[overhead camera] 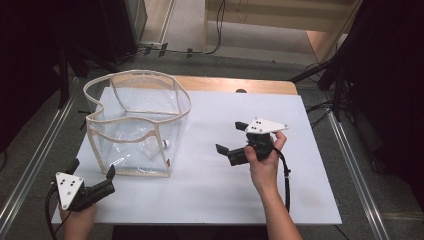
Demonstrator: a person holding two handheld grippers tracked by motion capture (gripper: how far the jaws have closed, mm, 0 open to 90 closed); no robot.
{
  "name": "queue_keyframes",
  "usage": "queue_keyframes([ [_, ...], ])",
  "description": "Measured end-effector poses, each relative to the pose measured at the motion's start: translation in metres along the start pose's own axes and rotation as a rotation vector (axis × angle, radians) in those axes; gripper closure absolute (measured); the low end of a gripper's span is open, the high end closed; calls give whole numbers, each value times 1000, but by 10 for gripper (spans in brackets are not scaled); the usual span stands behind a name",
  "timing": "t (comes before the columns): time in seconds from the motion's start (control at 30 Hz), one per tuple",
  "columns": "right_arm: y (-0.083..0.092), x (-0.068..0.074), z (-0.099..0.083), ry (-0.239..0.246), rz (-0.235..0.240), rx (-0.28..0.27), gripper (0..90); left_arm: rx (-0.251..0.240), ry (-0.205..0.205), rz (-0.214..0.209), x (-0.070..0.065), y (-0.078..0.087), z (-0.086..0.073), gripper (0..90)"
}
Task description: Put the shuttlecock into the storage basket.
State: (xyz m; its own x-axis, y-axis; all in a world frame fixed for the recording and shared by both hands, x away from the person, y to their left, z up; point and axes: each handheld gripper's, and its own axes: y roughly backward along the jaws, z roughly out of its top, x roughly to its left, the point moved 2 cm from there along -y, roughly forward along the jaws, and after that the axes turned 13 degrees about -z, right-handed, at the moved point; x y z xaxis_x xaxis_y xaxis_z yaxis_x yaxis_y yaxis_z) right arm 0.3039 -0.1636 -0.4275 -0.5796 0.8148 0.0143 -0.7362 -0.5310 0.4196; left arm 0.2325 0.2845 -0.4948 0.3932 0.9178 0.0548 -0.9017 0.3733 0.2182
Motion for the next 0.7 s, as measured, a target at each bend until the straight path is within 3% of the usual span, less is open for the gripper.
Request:
queue_keyframes([
  [0.7,24,-22,-62,-72,-68,19,0,0,1,1,0,0,0,0],
])
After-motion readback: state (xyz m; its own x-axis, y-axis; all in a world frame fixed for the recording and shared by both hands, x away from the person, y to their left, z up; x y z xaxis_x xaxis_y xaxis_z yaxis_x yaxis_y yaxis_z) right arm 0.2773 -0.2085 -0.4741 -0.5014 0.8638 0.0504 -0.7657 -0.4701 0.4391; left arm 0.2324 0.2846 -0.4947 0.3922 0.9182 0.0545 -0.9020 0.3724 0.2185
